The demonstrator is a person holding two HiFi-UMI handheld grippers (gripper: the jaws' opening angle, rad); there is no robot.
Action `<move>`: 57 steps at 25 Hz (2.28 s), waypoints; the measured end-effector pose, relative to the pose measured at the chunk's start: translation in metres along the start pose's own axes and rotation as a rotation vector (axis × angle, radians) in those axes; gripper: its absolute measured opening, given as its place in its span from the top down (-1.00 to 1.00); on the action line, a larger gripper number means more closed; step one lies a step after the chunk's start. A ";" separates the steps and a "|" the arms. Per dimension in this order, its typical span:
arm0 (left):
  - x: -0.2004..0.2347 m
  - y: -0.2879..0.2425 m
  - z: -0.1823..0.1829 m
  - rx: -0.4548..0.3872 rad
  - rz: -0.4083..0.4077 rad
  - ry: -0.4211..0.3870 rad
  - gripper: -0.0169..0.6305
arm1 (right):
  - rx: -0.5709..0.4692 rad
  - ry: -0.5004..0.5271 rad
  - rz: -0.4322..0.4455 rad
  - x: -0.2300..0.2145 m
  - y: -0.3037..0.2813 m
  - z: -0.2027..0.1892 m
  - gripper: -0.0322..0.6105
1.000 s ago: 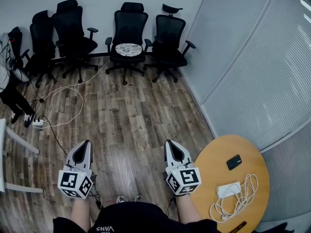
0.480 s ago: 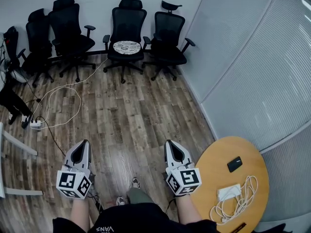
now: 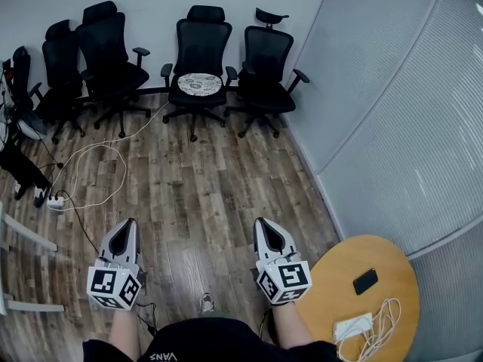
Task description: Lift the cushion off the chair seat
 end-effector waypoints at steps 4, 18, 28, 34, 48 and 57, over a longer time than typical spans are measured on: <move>-0.008 -0.029 -0.003 -0.008 0.020 -0.002 0.92 | -0.009 0.004 0.016 -0.028 -0.018 -0.002 0.85; 0.003 -0.106 0.006 0.017 0.035 -0.003 0.92 | 0.022 -0.001 0.040 -0.066 -0.087 0.000 0.85; 0.049 -0.179 0.031 0.012 0.000 -0.006 0.92 | 0.008 -0.005 -0.012 -0.077 -0.162 0.017 0.85; 0.079 -0.208 0.038 0.007 -0.017 -0.009 0.92 | -0.008 -0.003 -0.028 -0.071 -0.203 0.022 0.85; 0.133 -0.278 0.043 0.045 -0.027 0.015 0.92 | 0.025 -0.011 -0.045 -0.076 -0.286 0.022 0.85; 0.149 -0.352 0.053 0.030 0.010 0.016 0.92 | 0.021 -0.004 -0.013 -0.118 -0.363 0.027 0.85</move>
Point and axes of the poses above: the fingertips, and each gripper's own axes: y backward along the fingers, x to its left, z out of its top, the point moved 10 cm from there along y, backward along the fingers, and after that the axes turned 5 degrees about y, right-handed, at the moved point
